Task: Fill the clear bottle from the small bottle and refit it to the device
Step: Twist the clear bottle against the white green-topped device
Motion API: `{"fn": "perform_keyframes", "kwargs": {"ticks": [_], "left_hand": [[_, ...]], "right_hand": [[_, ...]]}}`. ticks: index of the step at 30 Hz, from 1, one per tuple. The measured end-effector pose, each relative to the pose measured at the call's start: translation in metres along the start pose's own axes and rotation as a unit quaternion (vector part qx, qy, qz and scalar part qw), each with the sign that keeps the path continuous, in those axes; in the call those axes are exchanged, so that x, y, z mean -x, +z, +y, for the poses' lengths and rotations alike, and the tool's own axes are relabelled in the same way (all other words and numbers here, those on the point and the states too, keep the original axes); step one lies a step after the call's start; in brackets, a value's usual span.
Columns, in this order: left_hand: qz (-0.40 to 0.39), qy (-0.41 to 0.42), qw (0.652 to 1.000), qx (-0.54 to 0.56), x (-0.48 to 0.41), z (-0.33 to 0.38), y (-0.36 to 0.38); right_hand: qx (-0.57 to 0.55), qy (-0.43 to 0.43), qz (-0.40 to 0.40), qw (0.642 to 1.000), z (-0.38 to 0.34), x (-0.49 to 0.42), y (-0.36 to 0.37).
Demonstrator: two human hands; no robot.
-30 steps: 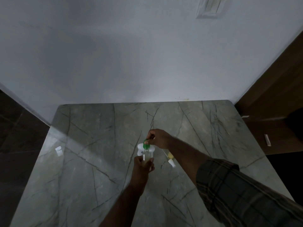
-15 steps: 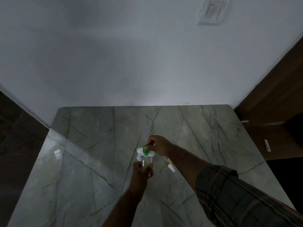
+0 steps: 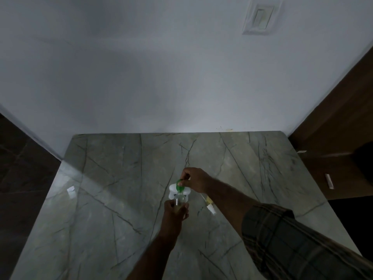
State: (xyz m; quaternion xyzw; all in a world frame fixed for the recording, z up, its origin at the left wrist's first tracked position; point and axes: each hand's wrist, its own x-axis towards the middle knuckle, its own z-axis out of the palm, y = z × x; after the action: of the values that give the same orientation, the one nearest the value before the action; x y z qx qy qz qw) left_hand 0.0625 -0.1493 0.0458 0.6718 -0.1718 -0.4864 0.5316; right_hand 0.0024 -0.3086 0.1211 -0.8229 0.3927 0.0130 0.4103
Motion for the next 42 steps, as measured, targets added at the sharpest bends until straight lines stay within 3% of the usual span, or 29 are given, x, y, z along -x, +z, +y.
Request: {"fn": "perform_keyframes", "kwargs": {"ticks": [7, 42], "left_hand": [[0.026, 0.039, 0.993, -0.105, -0.002, 0.003, -0.003], [0.01, 0.029, 0.993, -0.111, 0.01, 0.013, -0.002]], "right_hand": [[0.009, -0.006, 0.006, 1.0, 0.005, 0.0, 0.004], [0.039, -0.006, 0.011, 0.999, -0.002, 0.0, 0.004]]}}
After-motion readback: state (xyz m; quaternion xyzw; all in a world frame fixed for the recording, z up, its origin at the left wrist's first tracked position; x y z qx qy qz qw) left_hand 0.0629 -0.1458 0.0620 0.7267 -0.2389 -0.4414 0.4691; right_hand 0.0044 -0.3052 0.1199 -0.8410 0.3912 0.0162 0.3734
